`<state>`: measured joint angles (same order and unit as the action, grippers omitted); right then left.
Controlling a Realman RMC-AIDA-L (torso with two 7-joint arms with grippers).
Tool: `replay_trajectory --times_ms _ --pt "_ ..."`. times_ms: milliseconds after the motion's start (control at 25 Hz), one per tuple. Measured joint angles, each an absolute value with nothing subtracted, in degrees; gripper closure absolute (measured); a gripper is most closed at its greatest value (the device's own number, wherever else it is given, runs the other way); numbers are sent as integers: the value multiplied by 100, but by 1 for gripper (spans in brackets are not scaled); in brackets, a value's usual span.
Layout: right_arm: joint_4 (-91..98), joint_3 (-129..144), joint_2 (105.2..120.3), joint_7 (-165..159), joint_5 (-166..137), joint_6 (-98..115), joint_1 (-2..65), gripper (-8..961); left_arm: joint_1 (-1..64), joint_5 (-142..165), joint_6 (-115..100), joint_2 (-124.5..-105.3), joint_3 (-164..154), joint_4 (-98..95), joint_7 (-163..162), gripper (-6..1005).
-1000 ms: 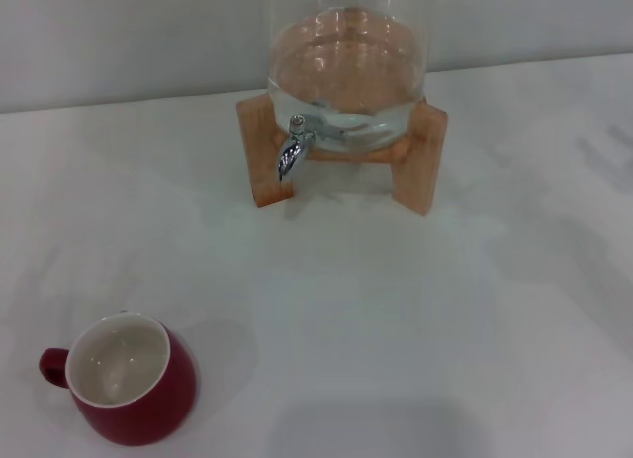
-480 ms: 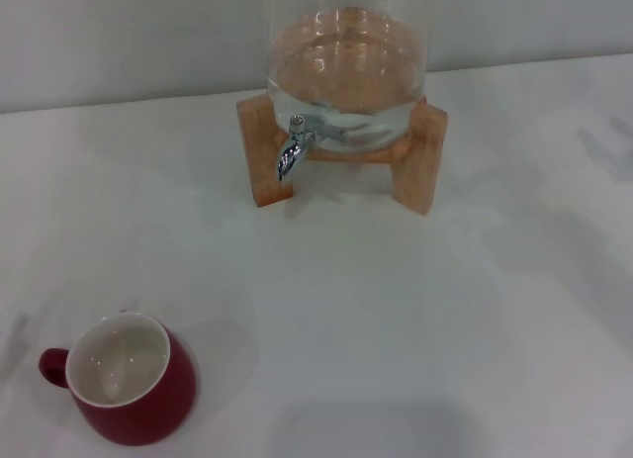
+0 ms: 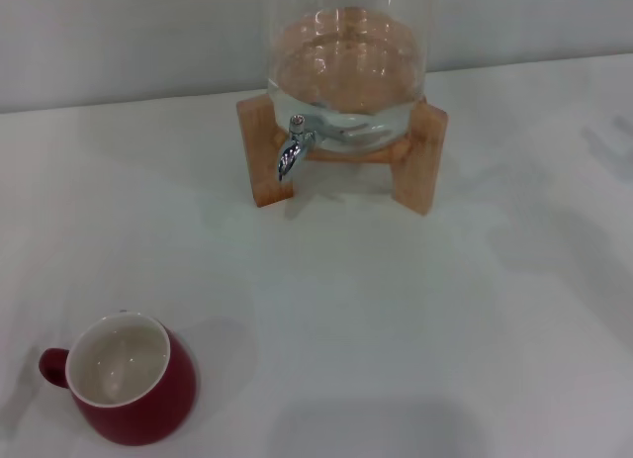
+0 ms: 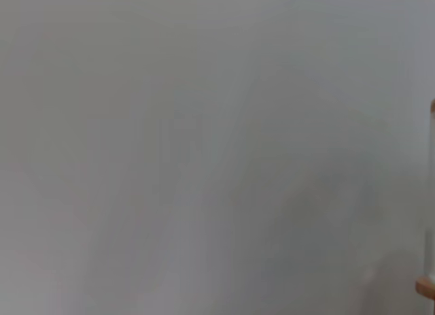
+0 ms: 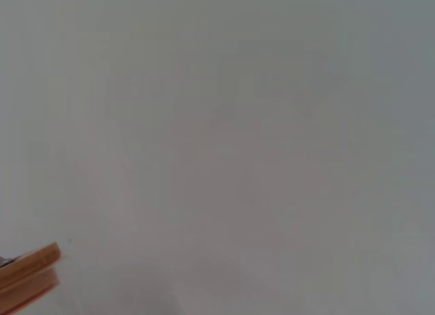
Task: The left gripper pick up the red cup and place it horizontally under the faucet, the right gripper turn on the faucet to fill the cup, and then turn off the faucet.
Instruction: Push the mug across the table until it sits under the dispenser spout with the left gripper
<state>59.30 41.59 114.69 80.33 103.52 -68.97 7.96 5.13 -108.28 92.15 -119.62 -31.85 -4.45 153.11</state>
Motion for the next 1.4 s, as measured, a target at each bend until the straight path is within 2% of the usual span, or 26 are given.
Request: replay_trajectory --times_ms 1400 --pt "5854 4148 11470 8033 10291 -6661 913 291 553 -10082 8713 -11960 -3252 52 16189 124"
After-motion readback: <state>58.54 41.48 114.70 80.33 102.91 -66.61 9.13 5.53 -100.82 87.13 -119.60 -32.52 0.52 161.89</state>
